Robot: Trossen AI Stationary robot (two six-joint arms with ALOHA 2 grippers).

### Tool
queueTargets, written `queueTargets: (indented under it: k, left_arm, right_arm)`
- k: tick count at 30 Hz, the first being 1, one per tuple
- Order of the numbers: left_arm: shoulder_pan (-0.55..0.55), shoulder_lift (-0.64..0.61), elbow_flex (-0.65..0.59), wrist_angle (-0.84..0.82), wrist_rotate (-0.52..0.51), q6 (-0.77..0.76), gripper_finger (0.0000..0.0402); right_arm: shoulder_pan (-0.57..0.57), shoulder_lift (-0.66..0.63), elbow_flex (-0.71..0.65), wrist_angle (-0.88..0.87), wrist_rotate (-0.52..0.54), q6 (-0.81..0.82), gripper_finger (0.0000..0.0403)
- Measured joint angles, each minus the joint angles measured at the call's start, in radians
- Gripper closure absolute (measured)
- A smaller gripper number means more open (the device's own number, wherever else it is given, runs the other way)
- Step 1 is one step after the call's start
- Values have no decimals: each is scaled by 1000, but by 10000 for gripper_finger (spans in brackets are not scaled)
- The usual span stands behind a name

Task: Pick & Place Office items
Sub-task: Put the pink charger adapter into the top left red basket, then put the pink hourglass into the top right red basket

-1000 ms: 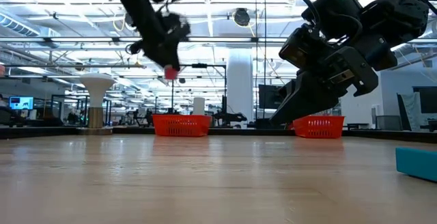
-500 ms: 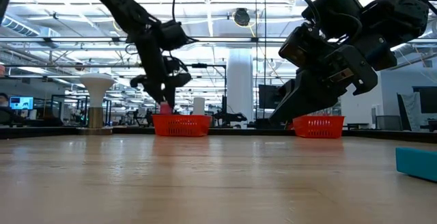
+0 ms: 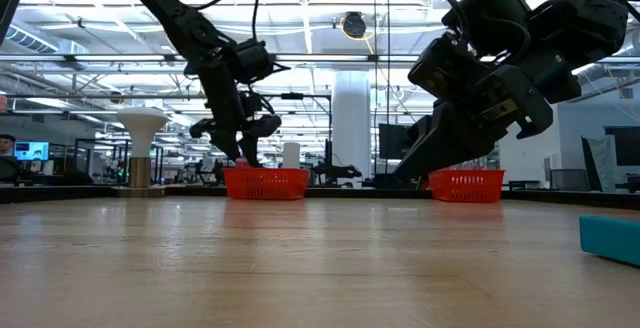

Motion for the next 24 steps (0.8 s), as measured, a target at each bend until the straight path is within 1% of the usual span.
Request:
queueTargets:
  k: [4,9,10,14,15,17,20,24]
  left_arm:
    - [3,0,-35,33,-7,-18,267]
    - [1,1,-51,65,23,-22,264]
    - [-1,1,-51,64,23,-22,252]
    - [-5,-5,-51,56,27,-18,171]
    - [-6,-5,-51,54,27,-18,159]
    - [-9,-13,-46,30,27,-18,149]
    - [-14,-48,-42,22,26,-5,163]
    - [-60,-129,-41,-27,18,20,215]
  right_arm:
    - [0,0,0,0,0,0,401]
    - [0,0,0,0,0,0,401]
    - [0,0,0,0,0,0,401]
    - [0,0,0,0,0,0,401]
    - [0,0,0,0,0,0,401]
    - [1,0,0,0,0,0,401]
    - [1,0,0,0,0,0,401]
    - [7,0,0,1,0,-7,401]
